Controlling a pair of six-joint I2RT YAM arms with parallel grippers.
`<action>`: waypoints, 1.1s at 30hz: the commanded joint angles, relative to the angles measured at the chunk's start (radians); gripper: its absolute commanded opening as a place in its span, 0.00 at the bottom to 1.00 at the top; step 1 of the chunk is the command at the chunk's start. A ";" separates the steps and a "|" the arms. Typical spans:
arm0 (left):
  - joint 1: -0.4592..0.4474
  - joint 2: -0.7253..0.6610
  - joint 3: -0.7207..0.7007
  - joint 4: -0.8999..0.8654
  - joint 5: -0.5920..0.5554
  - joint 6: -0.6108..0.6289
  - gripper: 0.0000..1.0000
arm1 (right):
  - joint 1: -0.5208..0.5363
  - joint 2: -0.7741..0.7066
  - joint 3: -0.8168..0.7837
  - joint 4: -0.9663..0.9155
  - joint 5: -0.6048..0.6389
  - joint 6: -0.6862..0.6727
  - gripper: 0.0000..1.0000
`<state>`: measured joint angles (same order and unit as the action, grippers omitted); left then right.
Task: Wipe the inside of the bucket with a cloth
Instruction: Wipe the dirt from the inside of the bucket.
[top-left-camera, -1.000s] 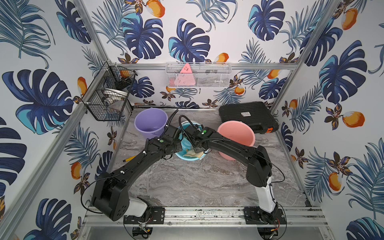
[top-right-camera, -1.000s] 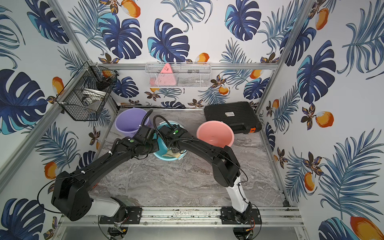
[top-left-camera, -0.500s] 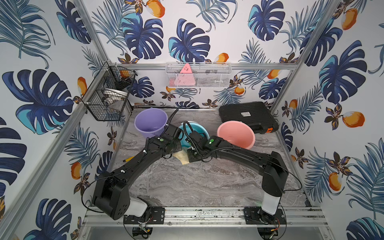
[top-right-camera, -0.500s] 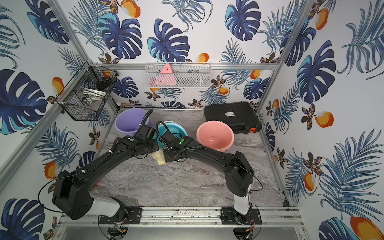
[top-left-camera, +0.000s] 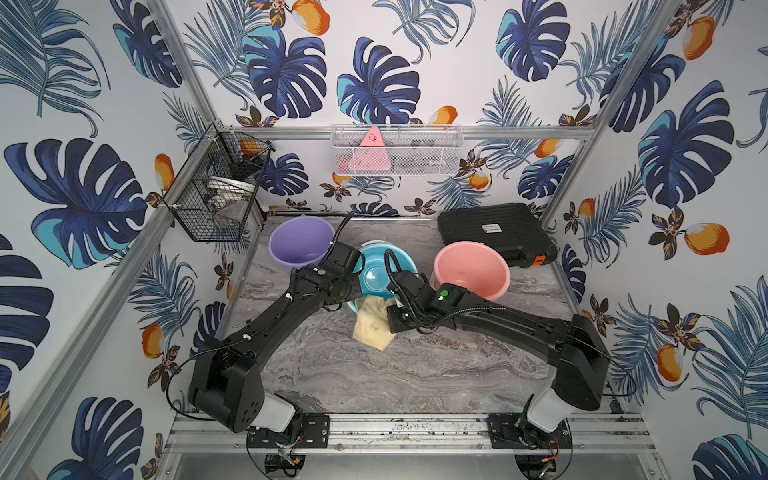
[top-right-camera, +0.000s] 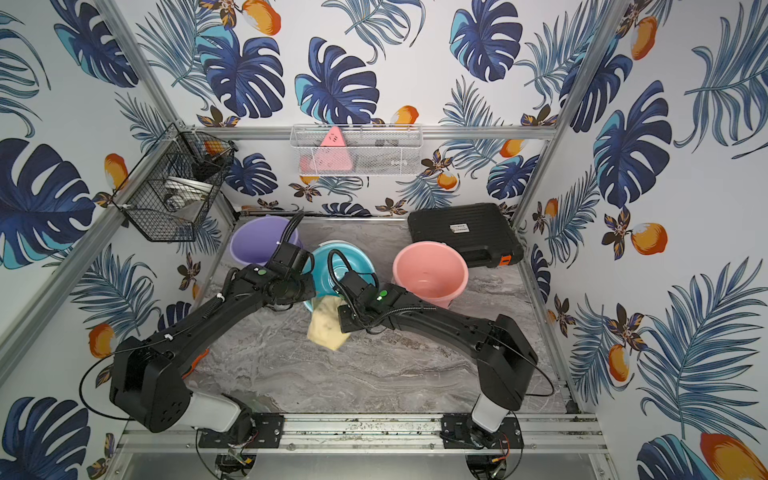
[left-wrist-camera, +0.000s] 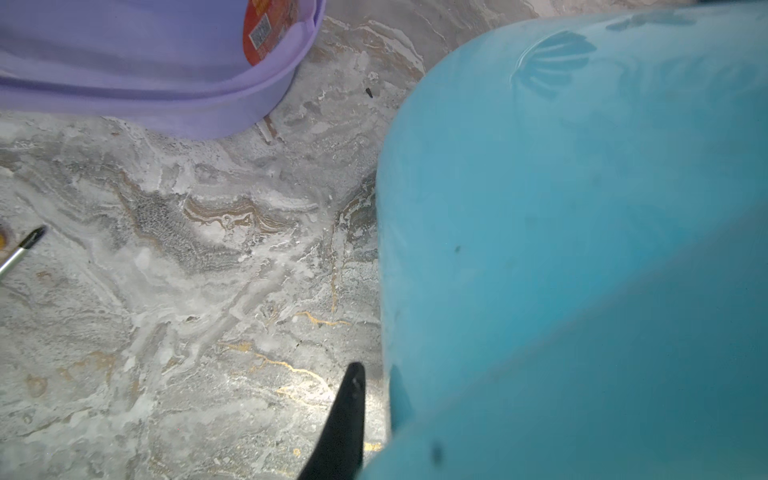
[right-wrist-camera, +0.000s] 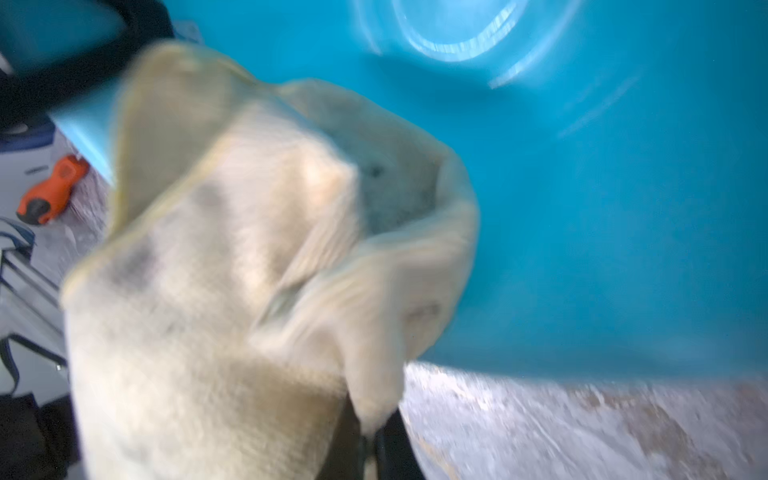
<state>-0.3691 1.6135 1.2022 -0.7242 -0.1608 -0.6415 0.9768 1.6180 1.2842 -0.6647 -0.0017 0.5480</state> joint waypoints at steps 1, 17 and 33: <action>0.011 0.013 0.033 -0.020 -0.037 0.018 0.00 | 0.005 -0.115 -0.070 -0.039 -0.099 -0.025 0.00; 0.015 0.002 0.143 -0.130 0.066 0.086 0.00 | -0.031 -0.240 0.143 0.136 -0.044 -0.161 0.00; 0.016 -0.033 0.121 -0.196 0.320 0.190 0.00 | -0.164 0.159 0.342 0.304 0.013 -0.085 0.00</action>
<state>-0.3557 1.5730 1.3067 -0.9318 0.0692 -0.4965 0.8116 1.7641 1.6245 -0.4473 -0.0086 0.4374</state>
